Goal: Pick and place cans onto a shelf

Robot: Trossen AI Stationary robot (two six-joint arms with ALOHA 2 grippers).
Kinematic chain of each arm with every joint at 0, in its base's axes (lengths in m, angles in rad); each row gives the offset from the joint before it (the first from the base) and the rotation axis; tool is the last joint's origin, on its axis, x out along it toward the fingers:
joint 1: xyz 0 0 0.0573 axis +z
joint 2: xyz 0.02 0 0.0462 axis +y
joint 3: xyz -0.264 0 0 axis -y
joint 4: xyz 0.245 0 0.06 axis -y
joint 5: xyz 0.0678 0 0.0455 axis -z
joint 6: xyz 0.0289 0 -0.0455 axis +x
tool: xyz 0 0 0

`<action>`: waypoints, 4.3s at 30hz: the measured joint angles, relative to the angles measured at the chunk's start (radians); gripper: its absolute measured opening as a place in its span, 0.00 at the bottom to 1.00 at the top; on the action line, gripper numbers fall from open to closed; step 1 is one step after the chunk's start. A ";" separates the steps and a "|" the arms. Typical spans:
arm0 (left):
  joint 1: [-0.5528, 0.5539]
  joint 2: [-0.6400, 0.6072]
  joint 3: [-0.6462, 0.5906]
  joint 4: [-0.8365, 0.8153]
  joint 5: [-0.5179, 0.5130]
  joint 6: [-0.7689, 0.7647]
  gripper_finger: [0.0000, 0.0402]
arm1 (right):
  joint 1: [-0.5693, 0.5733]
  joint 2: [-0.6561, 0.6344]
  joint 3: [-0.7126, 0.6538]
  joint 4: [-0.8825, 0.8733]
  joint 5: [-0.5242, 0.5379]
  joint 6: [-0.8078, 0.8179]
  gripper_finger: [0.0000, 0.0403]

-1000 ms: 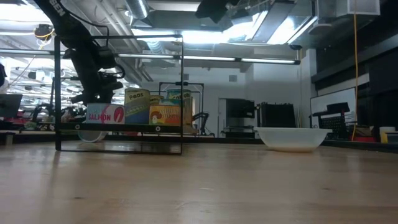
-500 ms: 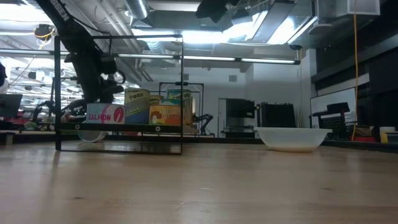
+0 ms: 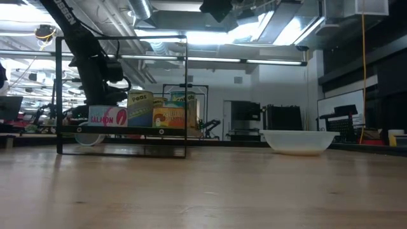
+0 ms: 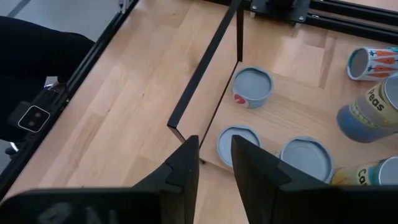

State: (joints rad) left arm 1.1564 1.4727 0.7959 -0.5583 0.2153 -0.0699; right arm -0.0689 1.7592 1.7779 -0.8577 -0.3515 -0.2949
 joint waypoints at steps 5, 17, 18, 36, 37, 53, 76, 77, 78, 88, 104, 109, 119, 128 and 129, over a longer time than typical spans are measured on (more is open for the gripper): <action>-0.009 0.000 0.000 -0.001 -0.013 -0.001 0.31 | 0.000 0.000 0.000 0.000 0.000 -0.002 0.25; -0.008 -0.001 0.100 -0.223 -0.073 -0.060 0.31 | 0.000 0.000 0.000 -0.002 -0.002 -0.043 0.25; -0.008 -0.001 0.100 -0.235 -0.065 -0.060 0.31 | 0.000 0.000 0.000 -0.003 -0.002 -0.048 0.25; -0.039 -0.001 0.100 -0.332 -0.057 -0.049 0.32 | 0.000 0.000 0.000 -0.004 -0.002 -0.048 0.25; -0.039 -0.001 0.100 -0.332 -0.054 -0.037 0.32 | 0.000 0.000 0.000 -0.004 -0.008 -0.048 0.25; -0.039 -0.001 0.100 -0.427 -0.029 0.217 0.32 | 0.000 0.000 0.000 -0.010 -0.043 -0.047 0.25; -0.131 -0.001 -0.016 -0.561 -0.032 0.367 0.31 | 0.000 0.000 0.000 -0.009 -0.044 -0.046 0.25; -0.137 -0.001 -0.018 -0.561 -0.033 0.364 0.31 | 0.000 0.000 0.000 -0.010 -0.044 -0.046 0.25; -0.141 -0.001 -0.018 -0.561 -0.042 0.363 0.30 | 0.000 0.000 0.000 -0.009 -0.044 -0.047 0.25; -0.157 -0.001 -0.019 -0.560 -0.120 0.360 0.14 | 0.000 0.000 0.000 -0.009 -0.044 -0.046 0.25; -0.157 -0.001 0.012 -0.590 -0.124 0.281 0.01 | 0.000 0.000 0.000 -0.010 -0.044 -0.047 0.25; -0.173 -0.001 0.061 -0.594 -0.127 0.281 0.00 | 0.000 0.000 0.000 -0.010 -0.044 -0.047 0.25; -0.239 -0.003 0.165 -0.531 -0.156 0.258 0.00 | 0.000 0.000 0.000 -0.010 -0.044 -0.049 0.25; -0.304 -0.003 0.175 -0.308 -0.350 0.149 0.00 | 0.000 0.000 0.000 -0.024 -0.044 -0.052 0.25; -0.310 -0.003 0.175 -0.283 -0.378 0.137 0.00 | 0.000 0.000 0.000 -0.025 -0.044 -0.052 0.25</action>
State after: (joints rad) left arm 0.8466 1.4696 0.9707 -0.8414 -0.1631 0.0669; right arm -0.0689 1.7590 1.7775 -0.8831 -0.3954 -0.3470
